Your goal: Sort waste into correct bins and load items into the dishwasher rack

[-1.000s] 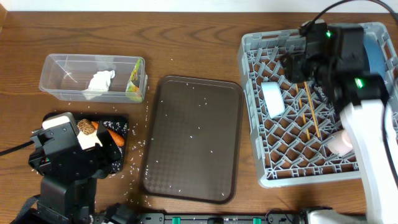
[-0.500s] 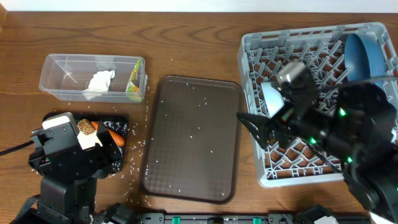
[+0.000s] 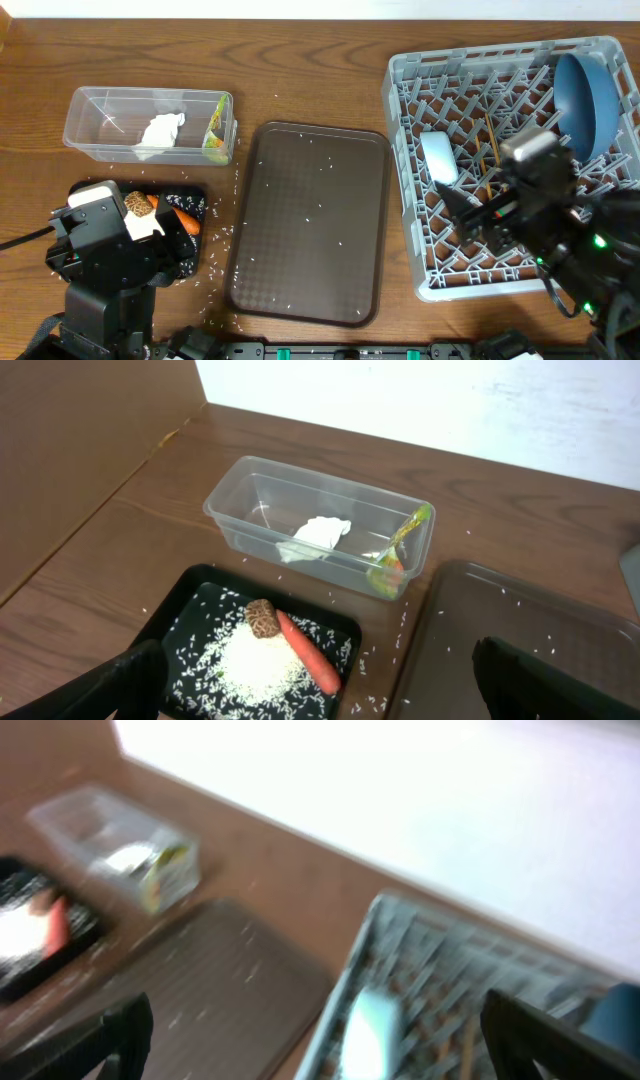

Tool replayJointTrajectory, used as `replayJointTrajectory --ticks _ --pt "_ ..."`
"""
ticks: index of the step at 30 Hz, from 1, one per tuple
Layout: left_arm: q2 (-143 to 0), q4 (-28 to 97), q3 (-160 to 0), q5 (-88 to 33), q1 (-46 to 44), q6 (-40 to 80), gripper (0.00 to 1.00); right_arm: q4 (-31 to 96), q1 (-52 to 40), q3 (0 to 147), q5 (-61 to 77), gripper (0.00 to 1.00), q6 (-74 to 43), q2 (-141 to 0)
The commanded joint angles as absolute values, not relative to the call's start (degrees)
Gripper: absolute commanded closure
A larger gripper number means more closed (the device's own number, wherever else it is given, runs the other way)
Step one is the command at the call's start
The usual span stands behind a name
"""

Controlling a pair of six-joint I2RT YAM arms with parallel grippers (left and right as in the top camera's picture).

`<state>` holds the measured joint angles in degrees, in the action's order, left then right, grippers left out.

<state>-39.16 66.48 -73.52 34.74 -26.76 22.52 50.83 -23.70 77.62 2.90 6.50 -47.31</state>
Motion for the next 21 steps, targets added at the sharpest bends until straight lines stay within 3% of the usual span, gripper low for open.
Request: replayJointTrajectory --ticks 1,8,21 --pt "-39.22 66.63 -73.67 35.59 -26.52 23.05 0.02 46.24 -18.98 71.31 5.08 0.01 13.54 -43.27" --pt "-39.22 66.63 -73.67 35.59 -26.52 23.05 0.02 32.99 -10.07 51.27 9.93 0.01 13.54 -31.27" --pt "-39.22 66.63 -73.67 35.59 -26.52 23.05 0.02 17.30 -5.61 21.19 10.96 0.01 12.67 -6.46"
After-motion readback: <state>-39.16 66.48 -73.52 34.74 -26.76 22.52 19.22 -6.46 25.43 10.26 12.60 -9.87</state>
